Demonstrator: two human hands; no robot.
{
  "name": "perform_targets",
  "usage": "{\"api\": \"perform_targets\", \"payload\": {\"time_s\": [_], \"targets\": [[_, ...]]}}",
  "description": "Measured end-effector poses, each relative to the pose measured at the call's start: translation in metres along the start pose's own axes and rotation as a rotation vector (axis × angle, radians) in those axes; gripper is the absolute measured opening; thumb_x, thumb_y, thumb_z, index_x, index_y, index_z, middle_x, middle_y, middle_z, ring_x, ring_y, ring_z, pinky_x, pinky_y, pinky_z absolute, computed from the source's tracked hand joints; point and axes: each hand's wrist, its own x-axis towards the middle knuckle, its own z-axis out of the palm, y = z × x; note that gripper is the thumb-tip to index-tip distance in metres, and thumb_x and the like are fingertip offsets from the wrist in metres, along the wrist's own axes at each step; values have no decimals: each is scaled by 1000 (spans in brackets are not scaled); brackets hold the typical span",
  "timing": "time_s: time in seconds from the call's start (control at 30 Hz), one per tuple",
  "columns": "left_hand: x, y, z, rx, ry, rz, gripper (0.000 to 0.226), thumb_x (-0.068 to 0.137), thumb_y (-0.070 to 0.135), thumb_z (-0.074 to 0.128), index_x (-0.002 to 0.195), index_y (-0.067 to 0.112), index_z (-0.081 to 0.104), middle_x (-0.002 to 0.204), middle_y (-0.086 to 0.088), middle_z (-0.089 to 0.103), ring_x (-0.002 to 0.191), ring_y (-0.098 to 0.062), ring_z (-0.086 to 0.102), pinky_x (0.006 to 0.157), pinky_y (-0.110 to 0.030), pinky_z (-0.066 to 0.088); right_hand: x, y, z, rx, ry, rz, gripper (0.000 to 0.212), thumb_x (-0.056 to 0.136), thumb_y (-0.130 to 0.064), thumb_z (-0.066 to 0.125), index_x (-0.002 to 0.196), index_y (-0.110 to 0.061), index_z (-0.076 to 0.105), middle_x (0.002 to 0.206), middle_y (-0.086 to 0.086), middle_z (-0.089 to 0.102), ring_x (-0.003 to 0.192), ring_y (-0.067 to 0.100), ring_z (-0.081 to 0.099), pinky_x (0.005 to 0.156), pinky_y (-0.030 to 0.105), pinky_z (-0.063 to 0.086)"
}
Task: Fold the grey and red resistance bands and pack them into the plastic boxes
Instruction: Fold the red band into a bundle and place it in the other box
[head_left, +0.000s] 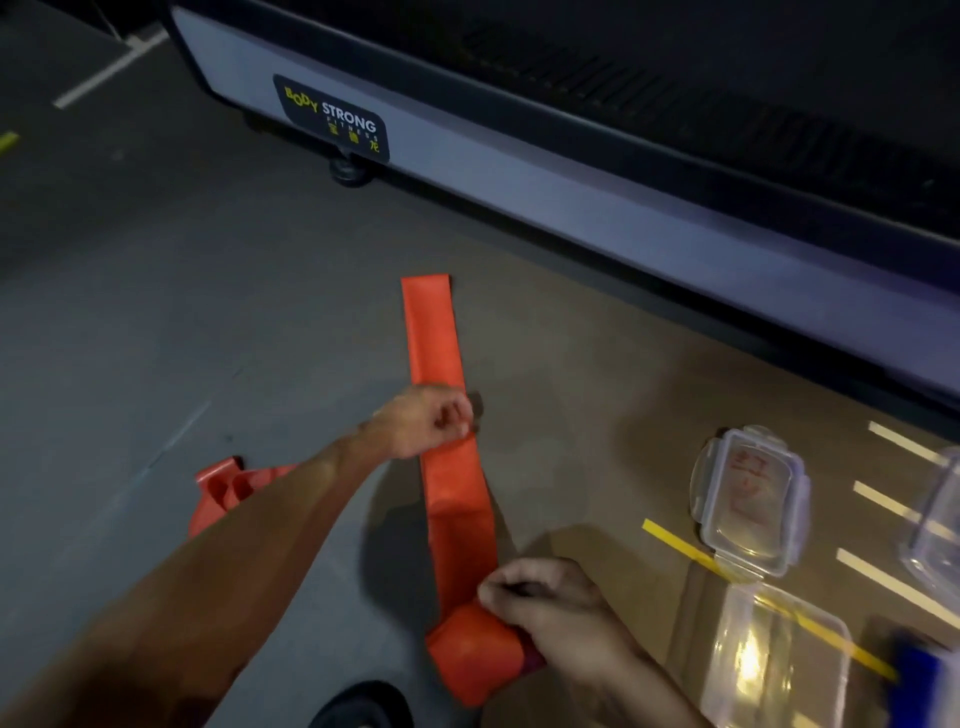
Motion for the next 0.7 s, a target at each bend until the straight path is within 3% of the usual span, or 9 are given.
{"api": "perform_targets", "payload": {"time_s": [0.07, 0.13, 0.2, 0.33, 0.43, 0.5, 0.57, 0.7], "targets": [[-14, -6, 12, 197, -73, 75, 13, 83, 8, 75, 95, 12, 71, 86, 0, 62, 81, -14, 59, 77, -20, 44, -4, 2, 3, 11, 7, -35, 12, 89, -4, 75, 80, -12, 75, 66, -5, 67, 58, -3, 56, 59, 13, 42], [-28, -4, 22, 215, 3, 105, 14, 82, 14, 73, 96, 16, 70, 84, 7, 54, 82, -17, 55, 79, -31, 47, -10, 4, 8, 22, 17, -61, 11, 89, -3, 74, 80, -10, 74, 67, -4, 66, 57, -3, 54, 59, 13, 41], [-42, 3, 31, 217, 22, 151, 10, 86, 21, 70, 96, 19, 67, 86, 13, 48, 83, -15, 53, 79, -31, 46, -16, 7, 12, 12, 57, -93, 12, 88, -3, 76, 79, -11, 74, 69, 0, 69, 60, -3, 57, 60, 12, 42], [-73, 0, 47, 305, -38, 162, 11, 89, 29, 70, 97, 23, 66, 98, 7, 59, 100, -17, 59, 90, -30, 45, -29, 12, 17, -54, 157, -185, 11, 86, -7, 78, 78, -14, 76, 81, 2, 78, 70, -2, 65, 67, 11, 46], [-94, 0, 56, 168, 50, 130, 10, 87, 29, 71, 92, 26, 64, 90, 11, 55, 84, -11, 55, 79, -34, 50, -36, 18, 18, -72, 202, -255, 12, 87, -6, 77, 78, -15, 76, 81, -2, 77, 77, 2, 70, 72, 15, 49], [-107, 6, 64, 64, 82, 62, 14, 88, 40, 67, 88, 25, 67, 85, 11, 56, 77, -9, 55, 75, -28, 49, -41, 25, 19, -86, 220, -252, 13, 87, -11, 78, 78, -20, 76, 82, -6, 77, 82, 5, 72, 76, 18, 51], [-120, 6, 77, 15, 74, 41, 24, 89, 48, 63, 85, 25, 68, 84, 11, 57, 74, -9, 57, 72, -27, 51, -44, 31, 22, -79, 219, -245, 13, 87, -11, 78, 78, -20, 76, 83, -6, 77, 84, 5, 72, 77, 17, 51], [-144, 13, 96, 18, 109, -66, 22, 89, 45, 65, 88, 24, 69, 85, 11, 56, 76, -12, 57, 72, -29, 51, -52, 44, 26, -4, 219, -229, 18, 88, -1, 75, 76, -14, 74, 76, -2, 75, 76, 3, 67, 73, 15, 48]]}}
